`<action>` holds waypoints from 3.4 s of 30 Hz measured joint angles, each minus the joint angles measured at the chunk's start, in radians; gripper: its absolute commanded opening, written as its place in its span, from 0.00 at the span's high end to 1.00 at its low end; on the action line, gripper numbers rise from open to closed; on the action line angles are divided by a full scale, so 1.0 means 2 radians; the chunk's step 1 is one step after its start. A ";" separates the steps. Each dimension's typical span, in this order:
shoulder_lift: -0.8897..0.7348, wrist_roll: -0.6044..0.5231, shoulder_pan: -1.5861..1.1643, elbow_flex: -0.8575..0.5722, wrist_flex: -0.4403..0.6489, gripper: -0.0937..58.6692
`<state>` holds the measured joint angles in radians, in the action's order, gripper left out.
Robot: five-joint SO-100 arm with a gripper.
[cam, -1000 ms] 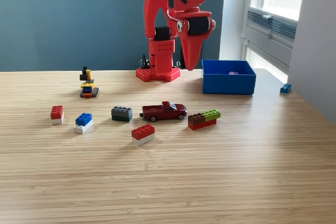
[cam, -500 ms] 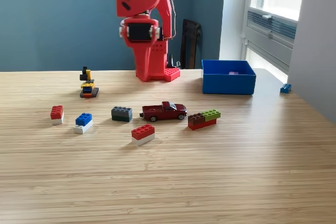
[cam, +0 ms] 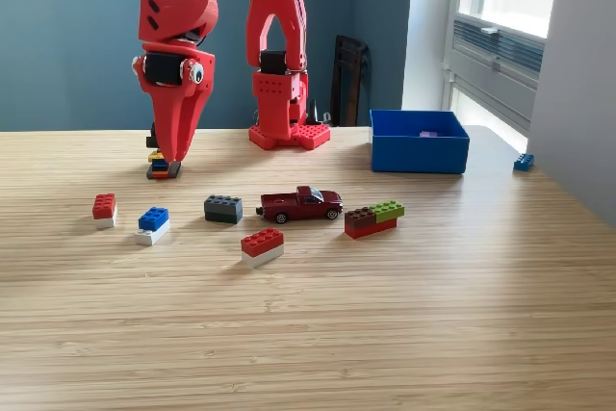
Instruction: Grasp a lego block and put it in the bin.
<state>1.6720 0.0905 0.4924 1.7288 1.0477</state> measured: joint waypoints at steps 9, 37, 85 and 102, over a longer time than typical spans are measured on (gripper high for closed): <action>-0.007 -0.021 0.000 0.005 -0.021 0.64; -0.207 -0.032 0.006 -0.130 -0.015 0.53; -0.291 -0.066 -0.050 -0.234 0.174 1.00; 0.071 -0.107 -0.317 -0.017 0.233 1.00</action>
<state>1.8132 -0.1243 -0.1411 1.6950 1.5140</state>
